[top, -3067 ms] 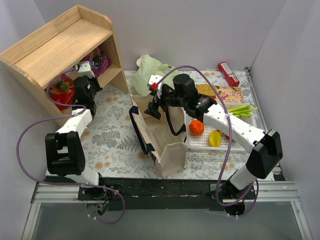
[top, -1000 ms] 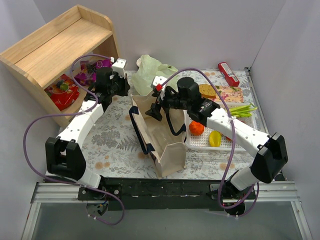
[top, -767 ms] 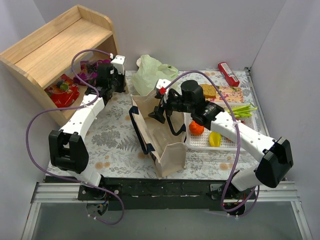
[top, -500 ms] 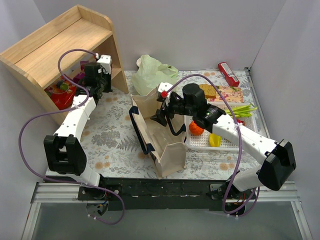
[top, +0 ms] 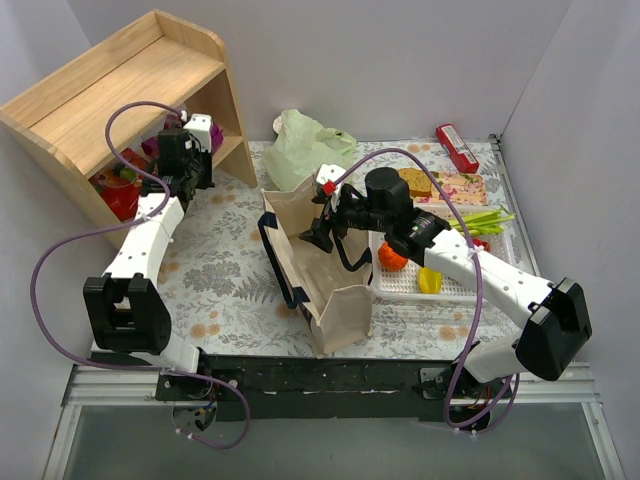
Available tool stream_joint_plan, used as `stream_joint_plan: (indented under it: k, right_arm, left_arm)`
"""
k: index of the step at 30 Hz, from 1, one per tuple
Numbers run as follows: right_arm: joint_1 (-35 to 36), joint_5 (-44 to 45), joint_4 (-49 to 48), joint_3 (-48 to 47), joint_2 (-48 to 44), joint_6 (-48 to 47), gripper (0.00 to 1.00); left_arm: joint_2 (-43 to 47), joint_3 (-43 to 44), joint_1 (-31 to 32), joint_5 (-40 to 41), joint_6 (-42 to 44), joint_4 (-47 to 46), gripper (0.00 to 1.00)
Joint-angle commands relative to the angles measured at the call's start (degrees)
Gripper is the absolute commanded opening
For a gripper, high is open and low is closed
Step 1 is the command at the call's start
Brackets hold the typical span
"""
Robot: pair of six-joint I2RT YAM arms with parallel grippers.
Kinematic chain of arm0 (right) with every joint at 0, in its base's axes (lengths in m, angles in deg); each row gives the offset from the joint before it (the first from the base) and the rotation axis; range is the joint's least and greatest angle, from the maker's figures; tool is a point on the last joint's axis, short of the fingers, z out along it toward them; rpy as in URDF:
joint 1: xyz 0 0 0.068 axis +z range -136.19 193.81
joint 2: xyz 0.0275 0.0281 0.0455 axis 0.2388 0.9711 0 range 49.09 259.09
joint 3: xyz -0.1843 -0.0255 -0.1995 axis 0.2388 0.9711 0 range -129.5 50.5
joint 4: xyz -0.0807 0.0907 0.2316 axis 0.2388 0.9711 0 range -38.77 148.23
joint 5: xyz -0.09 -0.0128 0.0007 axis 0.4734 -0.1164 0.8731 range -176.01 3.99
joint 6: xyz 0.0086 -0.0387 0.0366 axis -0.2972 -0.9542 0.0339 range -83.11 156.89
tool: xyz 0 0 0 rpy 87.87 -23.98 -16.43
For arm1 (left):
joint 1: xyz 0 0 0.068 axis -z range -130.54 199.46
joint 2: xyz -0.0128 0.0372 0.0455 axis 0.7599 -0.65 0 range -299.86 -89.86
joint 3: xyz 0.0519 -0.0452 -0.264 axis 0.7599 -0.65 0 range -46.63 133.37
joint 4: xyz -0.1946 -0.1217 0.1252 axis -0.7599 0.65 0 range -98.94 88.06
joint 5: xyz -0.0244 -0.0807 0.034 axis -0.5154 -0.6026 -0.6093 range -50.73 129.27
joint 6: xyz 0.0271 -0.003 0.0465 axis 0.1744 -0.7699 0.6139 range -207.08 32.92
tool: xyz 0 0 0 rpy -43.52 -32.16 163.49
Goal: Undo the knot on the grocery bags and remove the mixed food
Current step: Adjust the fake candies on the shelf, then pick up the bottle from the takeout bag.
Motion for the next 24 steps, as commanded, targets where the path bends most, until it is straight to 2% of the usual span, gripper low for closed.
stream_joint_plan:
  k: [1,4,6,7,10,12,13,15,17,18,21,24]
  right_arm:
    - [-0.32,-0.31,-2.61,1.04,-1.65,0.27,0.96]
    - [-0.32,0.57,-1.21,-0.1,-2.7,-0.78,0.96]
    - [-0.32,0.05,1.07,-2.3,-3.41,-2.88,0.96]
    - [-0.41,0.04,1.34,-3.09,-3.5,-3.59,0.96]
    - [-0.24,-1.26,5.64,-4.5,-3.15,-5.18,0.95]
    - [-0.06,-2.67,7.14,-3.8,-2.62,-4.48,0.95]
    - [0.29,-3.55,7.58,-3.36,-2.27,-3.26,0.95]
    - [2.74,-3.21,10.46,-2.13,-1.04,-3.94,0.95]
    - [5.72,0.29,11.71,-0.81,-0.25,-3.87,0.95]
    - [6.35,1.87,11.98,0.06,-0.33,-3.25,0.94]
    - [8.02,4.96,11.71,4.02,-2.26,-4.82,0.94]
    - [8.47,5.85,12.5,6.57,-4.02,-5.53,0.94]
  left_arm:
    - [5.02,-3.89,2.78,2.33,2.57,-0.89,0.0]
    - [8.0,-5.04,5.06,1.55,3.37,-1.16,0.01]
    - [10.37,-4.96,6.21,0.58,3.54,-0.81,0.13]
    - [11.25,-4.87,7.61,-1.16,3.46,-0.55,0.25]
    - [12.84,-2.94,10.95,-0.21,3.45,0.76,0.45]
    - [12.67,-1.01,12.01,-0.73,3.72,1.56,0.52]
    - [12.58,-0.48,12.02,-2.83,3.63,2.26,0.58]
    - [12.67,0.93,12.11,-13.44,4.16,3.4,0.69]
    - [12.76,1.19,12.19,-21.36,4.68,4.9,0.78]
    - [12.58,1.37,12.89,-25.31,4.6,5.34,0.79]
    - [9.95,2.25,15.52,-26.22,4.33,8.58,0.8]
    - [5.65,4.09,16.67,-29.47,8.28,12.71,0.81]
